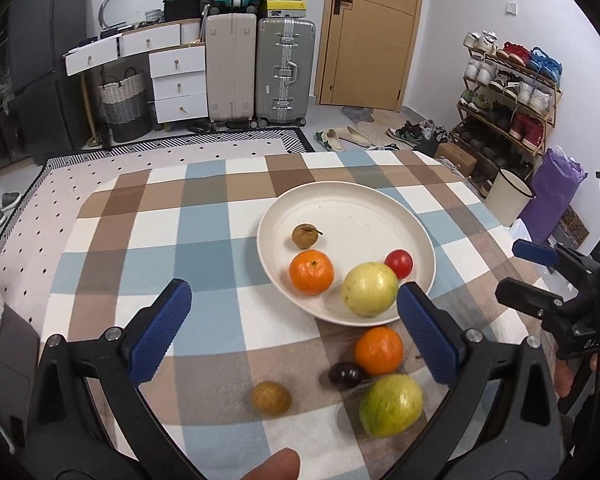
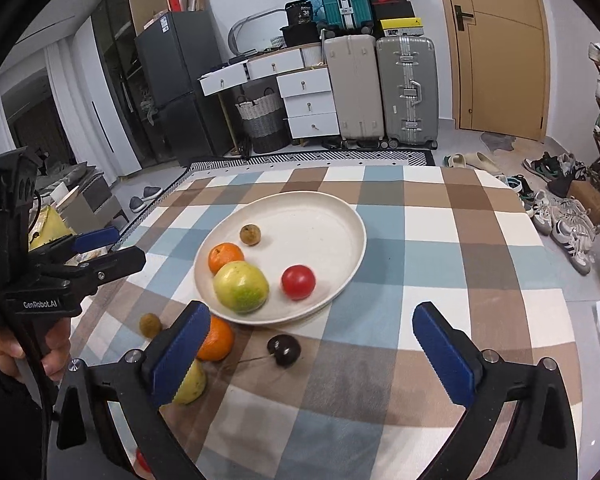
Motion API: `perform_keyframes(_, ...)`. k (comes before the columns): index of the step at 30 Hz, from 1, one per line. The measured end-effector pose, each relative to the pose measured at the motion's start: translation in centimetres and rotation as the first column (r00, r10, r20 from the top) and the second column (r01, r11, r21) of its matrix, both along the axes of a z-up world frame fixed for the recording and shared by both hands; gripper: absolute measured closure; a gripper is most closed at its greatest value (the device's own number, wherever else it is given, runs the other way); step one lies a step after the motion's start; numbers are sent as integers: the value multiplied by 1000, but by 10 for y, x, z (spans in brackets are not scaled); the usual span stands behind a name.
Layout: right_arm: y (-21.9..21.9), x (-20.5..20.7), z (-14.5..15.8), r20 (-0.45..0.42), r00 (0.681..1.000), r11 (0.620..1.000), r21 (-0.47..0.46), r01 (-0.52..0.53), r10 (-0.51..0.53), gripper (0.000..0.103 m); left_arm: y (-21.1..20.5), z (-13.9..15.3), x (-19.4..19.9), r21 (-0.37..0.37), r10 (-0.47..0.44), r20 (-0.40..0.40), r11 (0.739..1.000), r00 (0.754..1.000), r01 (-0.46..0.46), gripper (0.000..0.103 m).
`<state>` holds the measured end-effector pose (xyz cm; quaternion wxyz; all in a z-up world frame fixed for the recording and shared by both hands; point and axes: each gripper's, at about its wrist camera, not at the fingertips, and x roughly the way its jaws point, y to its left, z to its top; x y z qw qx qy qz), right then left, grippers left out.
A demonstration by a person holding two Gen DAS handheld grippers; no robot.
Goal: Organize fruits
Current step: 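Withdraw both open tools from the plate toward the remaining fruits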
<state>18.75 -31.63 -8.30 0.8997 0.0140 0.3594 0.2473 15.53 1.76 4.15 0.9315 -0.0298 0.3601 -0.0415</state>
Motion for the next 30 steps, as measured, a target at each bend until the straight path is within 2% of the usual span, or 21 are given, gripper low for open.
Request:
perform_keyframes(9, 2, -34, 6, 0, 1000, 1000, -7, -8, 8, 0, 12, 12, -46, 14, 29, 12, 999, 999, -30, 1)
perform_keyframes(17, 0, -53, 2, -21, 1000, 1000, -24, -14, 13, 0, 13, 11, -65, 11, 43, -2, 999, 999, -43, 1)
perform_keyframes(30, -2, -73, -24, -84, 996, 999, -48, -26, 22, 0, 2, -16, -89, 8, 27, -65, 1000, 998, -26, 1)
